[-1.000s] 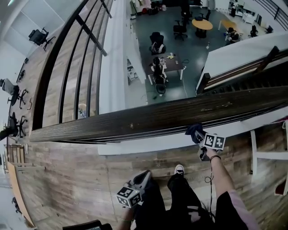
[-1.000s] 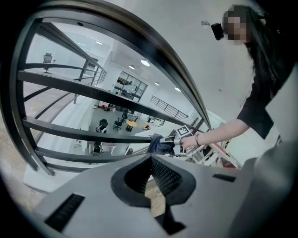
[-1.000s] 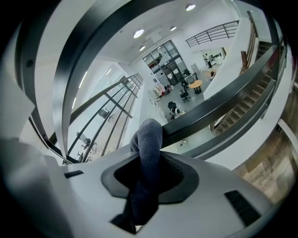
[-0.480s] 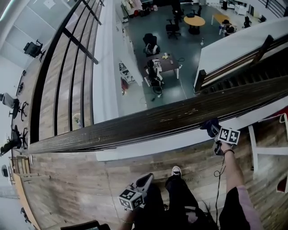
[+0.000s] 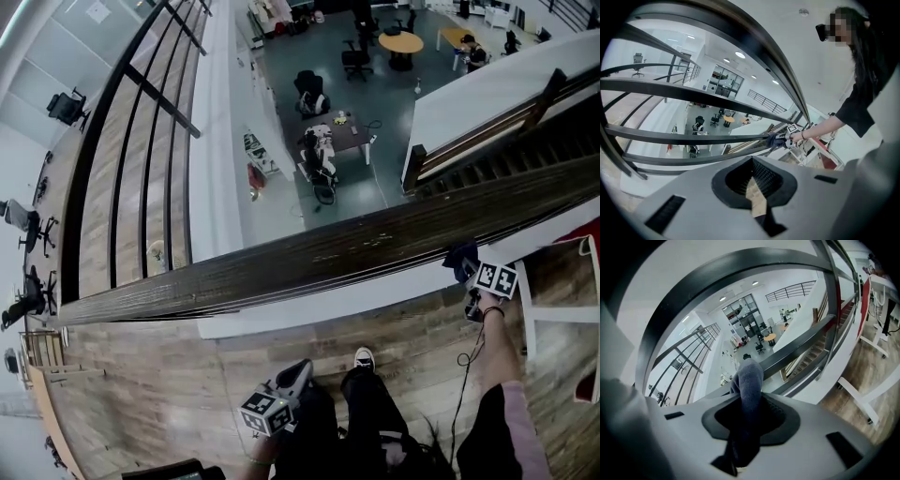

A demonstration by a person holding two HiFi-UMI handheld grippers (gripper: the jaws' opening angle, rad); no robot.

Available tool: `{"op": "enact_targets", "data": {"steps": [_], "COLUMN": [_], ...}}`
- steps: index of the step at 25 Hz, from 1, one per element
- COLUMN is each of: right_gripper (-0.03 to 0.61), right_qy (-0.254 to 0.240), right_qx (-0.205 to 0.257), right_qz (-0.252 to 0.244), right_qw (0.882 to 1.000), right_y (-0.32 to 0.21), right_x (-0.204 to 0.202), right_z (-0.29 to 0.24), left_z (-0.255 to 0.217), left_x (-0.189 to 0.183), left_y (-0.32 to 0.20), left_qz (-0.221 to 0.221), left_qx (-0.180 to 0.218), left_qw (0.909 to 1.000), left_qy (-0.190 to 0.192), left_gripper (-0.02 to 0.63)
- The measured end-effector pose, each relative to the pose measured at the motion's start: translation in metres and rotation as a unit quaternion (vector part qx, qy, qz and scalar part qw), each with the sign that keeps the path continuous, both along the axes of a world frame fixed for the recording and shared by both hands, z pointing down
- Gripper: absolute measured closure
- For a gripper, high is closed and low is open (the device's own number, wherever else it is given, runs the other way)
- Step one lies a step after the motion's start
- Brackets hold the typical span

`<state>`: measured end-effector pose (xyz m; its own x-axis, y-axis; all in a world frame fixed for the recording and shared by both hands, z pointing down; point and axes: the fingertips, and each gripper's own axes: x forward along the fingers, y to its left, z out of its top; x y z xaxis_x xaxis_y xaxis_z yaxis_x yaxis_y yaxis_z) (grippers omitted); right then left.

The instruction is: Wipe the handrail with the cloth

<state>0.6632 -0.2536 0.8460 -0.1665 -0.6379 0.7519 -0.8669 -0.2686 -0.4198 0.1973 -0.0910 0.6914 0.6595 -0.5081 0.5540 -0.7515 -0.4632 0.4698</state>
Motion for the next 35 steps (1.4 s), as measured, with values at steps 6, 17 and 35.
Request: {"op": "enact_targets", "data": {"steps": [6, 17, 35], "right_gripper": [0.486, 0.486, 0.486], "right_qy": [-0.032, -0.142, -0.187], "right_qx": [0.037, 0.119, 0.177], "right_qz": [0.013, 0.031, -0.103], "right_qw": [0.999, 0.982, 0.961], "right_y": [0.01, 0.088, 0.318], "right_x": [-0.016, -0.136, -0.408], "right_z": [-0.022, -0.108, -0.252], "left_z": [-0.004, -0.059, -0.123], "left_x": [0.003, -0.047, -0.24], "left_y": [0.008, 0.041, 0.213], "left_qz": [0.0, -0.004, -0.091], "left_qx": [0.004, 0.059, 0.123], "left_qw": [1.0, 0.9982, 0.9882], "left_qy": [0.006, 0.001, 0.016], "left_gripper": [0.614, 0.614, 0.614]}}
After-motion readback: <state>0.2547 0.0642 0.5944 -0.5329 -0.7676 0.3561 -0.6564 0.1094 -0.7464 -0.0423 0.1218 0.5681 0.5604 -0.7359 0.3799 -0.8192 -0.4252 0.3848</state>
